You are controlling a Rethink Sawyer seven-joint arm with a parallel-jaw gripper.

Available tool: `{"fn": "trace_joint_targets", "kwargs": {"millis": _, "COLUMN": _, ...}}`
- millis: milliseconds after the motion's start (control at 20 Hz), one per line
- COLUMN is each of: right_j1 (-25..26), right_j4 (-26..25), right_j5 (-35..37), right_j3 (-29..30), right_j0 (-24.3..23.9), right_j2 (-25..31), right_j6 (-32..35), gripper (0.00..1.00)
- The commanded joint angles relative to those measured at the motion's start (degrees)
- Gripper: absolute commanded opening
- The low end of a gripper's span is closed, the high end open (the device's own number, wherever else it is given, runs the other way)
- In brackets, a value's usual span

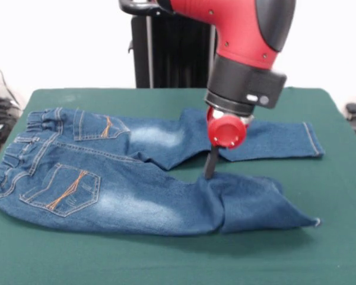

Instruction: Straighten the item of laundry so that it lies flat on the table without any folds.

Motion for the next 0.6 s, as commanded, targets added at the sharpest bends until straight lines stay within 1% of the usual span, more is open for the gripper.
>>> {"fn": "trace_joint_targets", "kwargs": {"millis": 50, "right_j1": -1.98, "right_j4": -4.23, "right_j5": -2.17, "right_j3": 10.69, "right_j0": -1.14, "right_j2": 9.64, "right_j6": 0.91, "gripper": 0.00}}
{"fn": "trace_joint_targets", "kwargs": {"millis": 300, "right_j1": -0.84, "right_j4": -5.92, "right_j5": -4.25, "right_j3": 10.34, "right_j0": -2.48, "right_j2": 10.42, "right_j6": 1.22, "gripper": 0.00}}
{"fn": "trace_joint_targets", "kwargs": {"millis": 600, "right_j1": -1.12, "right_j4": -7.92, "right_j5": -5.06, "right_j3": 10.56, "right_j0": -3.82, "right_j2": 10.80, "right_j6": 1.13, "gripper": 0.00}}
